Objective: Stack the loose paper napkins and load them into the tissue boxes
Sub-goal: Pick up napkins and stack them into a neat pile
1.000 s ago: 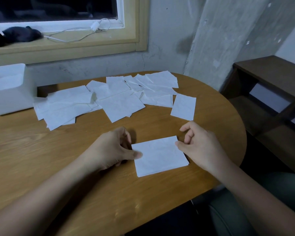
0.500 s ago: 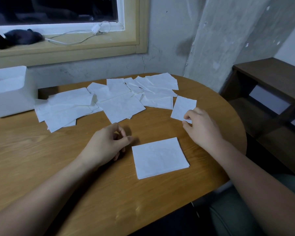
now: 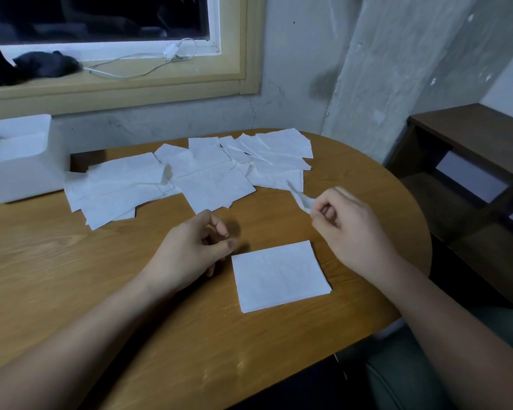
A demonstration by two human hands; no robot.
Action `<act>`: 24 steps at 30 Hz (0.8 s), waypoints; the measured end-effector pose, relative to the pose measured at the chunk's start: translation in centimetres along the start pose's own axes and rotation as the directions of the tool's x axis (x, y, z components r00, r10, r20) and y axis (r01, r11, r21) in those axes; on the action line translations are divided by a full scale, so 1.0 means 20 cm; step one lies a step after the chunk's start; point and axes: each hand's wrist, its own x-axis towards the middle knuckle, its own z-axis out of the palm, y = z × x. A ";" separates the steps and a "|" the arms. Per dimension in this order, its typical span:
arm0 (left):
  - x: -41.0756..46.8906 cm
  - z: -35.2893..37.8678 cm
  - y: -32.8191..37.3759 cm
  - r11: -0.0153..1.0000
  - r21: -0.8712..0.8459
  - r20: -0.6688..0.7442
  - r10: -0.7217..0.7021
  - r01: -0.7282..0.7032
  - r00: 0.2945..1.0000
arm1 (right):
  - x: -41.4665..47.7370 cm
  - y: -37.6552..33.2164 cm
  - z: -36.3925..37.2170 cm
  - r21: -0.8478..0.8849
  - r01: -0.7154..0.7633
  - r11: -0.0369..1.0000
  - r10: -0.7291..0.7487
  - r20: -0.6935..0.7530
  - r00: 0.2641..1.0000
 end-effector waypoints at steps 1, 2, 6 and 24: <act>0.00 0.00 0.00 1.000 -0.027 0.000 0.013 -0.013 1.000 | -0.01 -0.05 -0.02 0.031 0.020 0.999 -0.020 0.008 1.000; 0.00 0.00 0.00 0.998 -0.059 -0.001 0.024 -0.024 1.000 | -0.03 -0.09 -0.03 0.063 0.033 0.997 -0.034 0.017 0.999; 0.00 0.01 0.01 0.987 -0.152 -0.037 0.055 -0.060 0.998 | -0.08 -0.23 -0.09 0.204 0.065 0.977 -0.081 0.067 0.995; -0.02 0.01 0.04 0.827 -0.561 -0.001 0.047 -0.039 0.999 | -0.16 -0.16 -0.04 0.582 -0.552 0.597 0.412 0.367 0.834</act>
